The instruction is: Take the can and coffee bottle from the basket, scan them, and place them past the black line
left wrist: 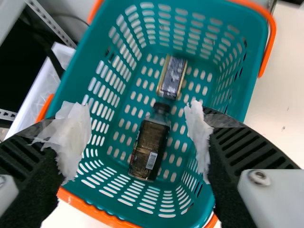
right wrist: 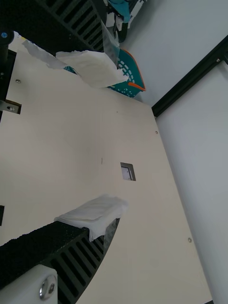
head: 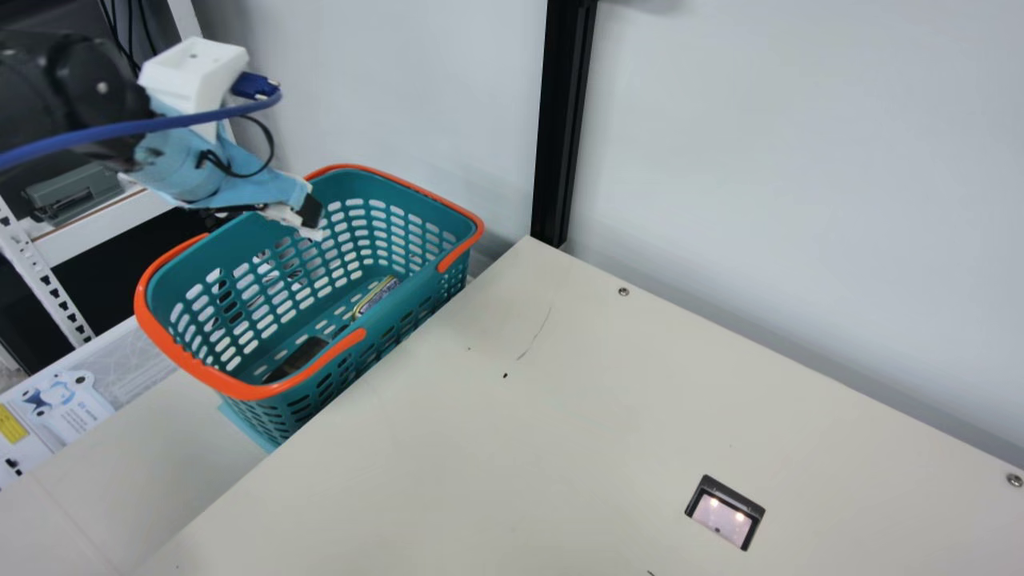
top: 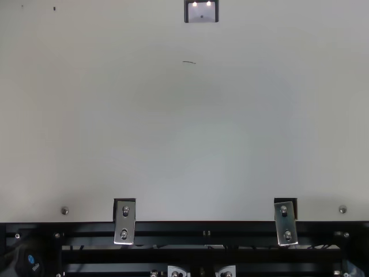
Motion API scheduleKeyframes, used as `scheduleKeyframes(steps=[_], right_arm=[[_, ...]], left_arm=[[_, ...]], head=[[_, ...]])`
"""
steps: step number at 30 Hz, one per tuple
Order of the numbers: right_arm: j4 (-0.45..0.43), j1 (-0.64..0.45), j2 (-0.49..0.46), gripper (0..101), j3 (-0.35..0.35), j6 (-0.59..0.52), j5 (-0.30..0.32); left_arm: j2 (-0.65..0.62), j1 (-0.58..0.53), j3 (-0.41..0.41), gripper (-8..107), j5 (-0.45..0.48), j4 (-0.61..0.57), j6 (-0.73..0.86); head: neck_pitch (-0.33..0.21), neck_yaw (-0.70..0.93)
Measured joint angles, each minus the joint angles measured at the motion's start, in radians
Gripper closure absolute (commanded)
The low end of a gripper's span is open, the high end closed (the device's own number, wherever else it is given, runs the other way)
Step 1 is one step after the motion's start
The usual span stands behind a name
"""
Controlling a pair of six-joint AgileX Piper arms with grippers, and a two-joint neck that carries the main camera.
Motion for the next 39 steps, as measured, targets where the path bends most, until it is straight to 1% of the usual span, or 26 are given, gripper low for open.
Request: scheduleKeyframes(steps=[2, 4, 15, 18, 23, 27, 32, 39], right_arm=[[0.000, 0.000, 0.000, 0, 0.000, 0.000, 0.000], [0.000, 0.000, 0.000, 0, 0.000, 0.000, 0.000], [0.000, 0.000, 0.000, 0, 0.000, 0.000, 0.000], [0.000, 0.000, 0.000, 0, 0.000, 0.000, 0.000], [0.000, 0.000, 0.000, 0, 0.000, 0.000, 0.000], [0.000, 0.000, 0.000, 0, 0.000, 0.000, 0.000], [0.000, 0.000, 0.000, 0, 0.000, 0.000, 0.000], [0.000, 0.000, 0.000, 0, 0.000, 0.000, 0.000]], left_arm=[[0.053, -0.005, -0.044, 9, 0.032, 0.002, 0.015], [0.085, -0.005, -0.066, 9, 0.041, 0.002, 0.027], [0.092, -0.007, -0.068, 9, 0.042, 0.006, 0.023], [0.110, -0.011, -0.083, 9, 0.046, 0.019, 0.008], [0.201, -0.032, -0.140, 9, 0.055, 0.090, -0.047], [0.291, -0.051, -0.196, 9, 0.066, 0.121, -0.062], [0.401, -0.061, -0.265, 9, 0.070, 0.116, -0.035], [0.553, -0.057, -0.361, 9, 0.052, 0.069, 0.034]], head=[[-0.005, 0.000], [0.000, 0.000], [-0.005, 0.000], [-0.005, 0.000], [-0.005, 0.000], [-0.005, 0.000], [-0.005, 0.000], [-0.005, 0.000]])
